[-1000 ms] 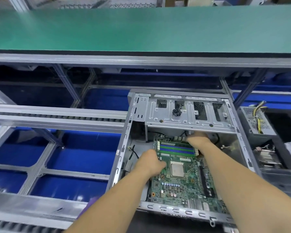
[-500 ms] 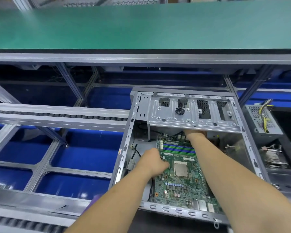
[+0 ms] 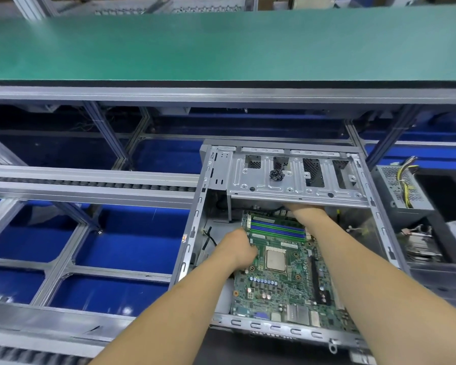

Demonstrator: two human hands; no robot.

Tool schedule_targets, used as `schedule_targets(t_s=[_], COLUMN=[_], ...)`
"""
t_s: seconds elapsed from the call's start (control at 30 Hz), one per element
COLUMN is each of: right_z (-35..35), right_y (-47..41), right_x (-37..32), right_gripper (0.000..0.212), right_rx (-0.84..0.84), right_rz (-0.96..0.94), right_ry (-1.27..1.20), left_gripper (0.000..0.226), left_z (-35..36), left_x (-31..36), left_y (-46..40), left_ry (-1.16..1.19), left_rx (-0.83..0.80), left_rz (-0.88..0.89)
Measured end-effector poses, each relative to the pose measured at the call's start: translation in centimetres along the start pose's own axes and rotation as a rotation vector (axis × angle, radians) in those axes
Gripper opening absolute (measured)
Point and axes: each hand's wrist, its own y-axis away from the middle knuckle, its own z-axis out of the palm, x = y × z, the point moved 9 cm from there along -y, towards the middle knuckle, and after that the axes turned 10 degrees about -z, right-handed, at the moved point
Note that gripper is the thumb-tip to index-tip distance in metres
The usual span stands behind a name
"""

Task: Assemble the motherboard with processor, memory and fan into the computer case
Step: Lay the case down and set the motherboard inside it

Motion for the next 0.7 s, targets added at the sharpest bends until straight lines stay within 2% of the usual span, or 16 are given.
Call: schedule_targets(t_s=[0.07,0.1,0.17,0.2,0.3,0.43,0.53,0.6,0.7], right_z=[0.0,-0.1,-0.2,-0.1,0.3,1.0,1.5,2.1,2.9], right_y=[-0.1,-0.4,-0.2,-0.2,0.0,0.7,0.8,0.4,-0.8], right_x=[-0.6,-0.6,-0.1,0.4,0.6,-0.8,-2.7,-3.3,-3.2], right_gripper=[0.043,0.038,0.029,0.028,0.040,0.029,0.030,0.035,0.046], right_rx=[-0.044,-0.041,-0.065,-0.095,-0.134,-0.080,-0.057,-0.102,-0.206], right_rz=[-0.109,-0.140,-0.113,-0.094,-0.113,-0.261,-0.396,-0.378,-0.255], right_ry=[0.065,0.118,0.224,0.278,0.432,0.664,0.670,0.666,0.676], left_gripper=[0.063,0.054,0.019,0.017,0.021,0.020,0.023,0.024,0.021], left_z=[-0.4,-0.3,0.3,0.7,1.4,1.3,1.4,1.5,1.4], left_x=[0.3,0.4,0.2,0.1,0.1,-0.3,-0.6,-0.6,-0.6], left_y=[-0.1,-0.2,-0.1,0.0,0.3,0.1,-0.1,-0.1,-0.3], left_ry=[-0.019,-0.027,-0.036,-0.034,-0.051,0.004,0.005,0.002,0.020], left_rx=[-0.012,-0.027,-0.034,-0.030,0.010,-0.005,0.003,0.008,0.015], left_rz=[-0.006,-0.005,-0.010,-0.017,-0.007,-0.005,-0.011,-0.018,-0.013])
